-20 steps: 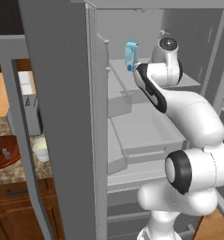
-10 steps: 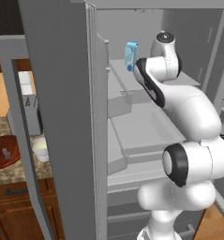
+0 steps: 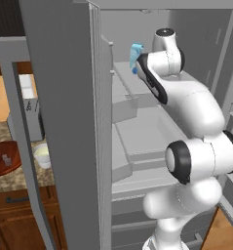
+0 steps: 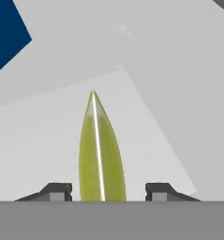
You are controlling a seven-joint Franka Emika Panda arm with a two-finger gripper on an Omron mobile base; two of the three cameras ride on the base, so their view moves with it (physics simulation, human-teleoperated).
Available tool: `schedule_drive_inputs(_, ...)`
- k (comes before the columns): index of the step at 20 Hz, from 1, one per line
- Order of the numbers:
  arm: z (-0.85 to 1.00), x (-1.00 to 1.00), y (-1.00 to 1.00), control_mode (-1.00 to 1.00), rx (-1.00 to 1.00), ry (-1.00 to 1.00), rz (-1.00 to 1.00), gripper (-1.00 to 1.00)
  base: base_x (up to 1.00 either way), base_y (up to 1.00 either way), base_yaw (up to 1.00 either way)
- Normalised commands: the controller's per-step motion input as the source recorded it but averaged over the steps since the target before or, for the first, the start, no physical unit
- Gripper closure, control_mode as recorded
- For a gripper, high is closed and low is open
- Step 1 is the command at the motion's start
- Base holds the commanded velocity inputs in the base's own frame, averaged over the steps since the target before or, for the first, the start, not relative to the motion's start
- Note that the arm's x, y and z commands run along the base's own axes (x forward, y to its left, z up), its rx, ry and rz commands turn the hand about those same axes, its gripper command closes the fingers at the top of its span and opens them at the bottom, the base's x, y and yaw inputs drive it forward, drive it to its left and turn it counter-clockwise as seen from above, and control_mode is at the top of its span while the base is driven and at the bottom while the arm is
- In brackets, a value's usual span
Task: Grab a lemon wedge from the fridge and one ice cube from the ice bowl, and put them in the glass of lemonade.
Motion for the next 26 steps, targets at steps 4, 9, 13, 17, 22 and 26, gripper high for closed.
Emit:
schedule_drive_inputs(4,0.00,0.00,0.00,-1.00,0.00,0.00,0.00,1.00,0.00,0.00,0.00)
schedule_drive_inputs(9,-0.44,-0.10,0.01,-1.00,-0.01,-0.03,0.00,1.00,0.00,0.00,0.00)
schedule_drive_inputs(13,-0.69,-0.14,0.11,-1.00,-0.03,-0.09,0.00,1.00,0.00,0.00,0.00)
schedule_drive_inputs(17,-0.44,-0.50,0.19,-1.00,-0.01,-0.08,0.00,1.00,0.00,0.00,0.00)
schedule_drive_inputs(22,-0.04,-0.98,0.22,-1.00,0.00,0.01,0.00,1.00,0.00,0.00,0.00)
schedule_drive_inputs(26,-0.06,-1.00,0.05,-1.00,-0.01,0.00,0.04,1.00,0.00,0.00,0.00)
